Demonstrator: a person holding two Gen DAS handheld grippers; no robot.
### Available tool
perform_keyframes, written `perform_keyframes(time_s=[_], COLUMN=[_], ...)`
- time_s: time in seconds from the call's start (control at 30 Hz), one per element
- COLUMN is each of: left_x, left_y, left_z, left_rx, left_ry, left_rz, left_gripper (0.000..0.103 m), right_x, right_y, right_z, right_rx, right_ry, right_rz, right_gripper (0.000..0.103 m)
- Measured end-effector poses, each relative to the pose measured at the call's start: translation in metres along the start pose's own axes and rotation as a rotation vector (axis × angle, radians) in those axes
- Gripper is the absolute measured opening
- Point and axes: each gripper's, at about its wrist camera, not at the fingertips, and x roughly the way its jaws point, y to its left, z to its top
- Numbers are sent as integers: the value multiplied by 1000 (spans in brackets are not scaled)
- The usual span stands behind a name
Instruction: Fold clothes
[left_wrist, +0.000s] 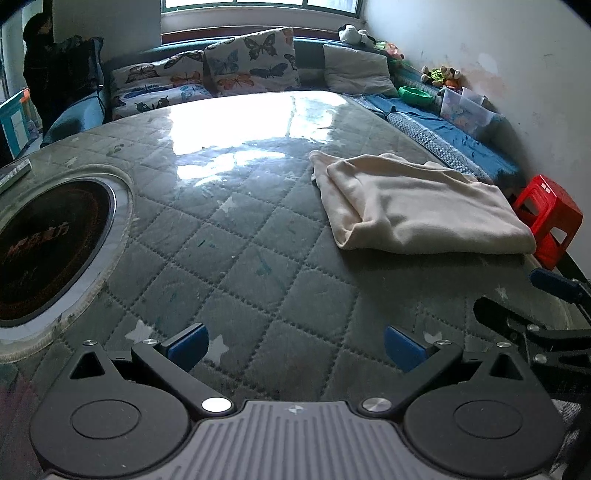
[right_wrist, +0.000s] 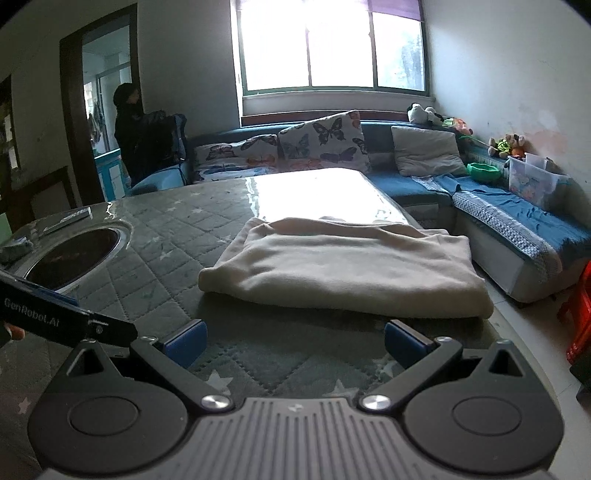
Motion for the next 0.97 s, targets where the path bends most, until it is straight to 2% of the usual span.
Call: perform_keyframes(time_s=[0.5,0.97], left_x=[-14,-18], left_y=[-10,-23], left_z=[-21,-37], left_rx=[28,72], left_ry=[-30,-63], left_rz=[24,55], left_gripper=[103,103], right_x=[-17,-26], right_y=[5,5], right_z=[-12,-29], right_rx=[36,50], right_ry=[-17,-12], right_rz=[-48,-47], right_gripper=[103,103])
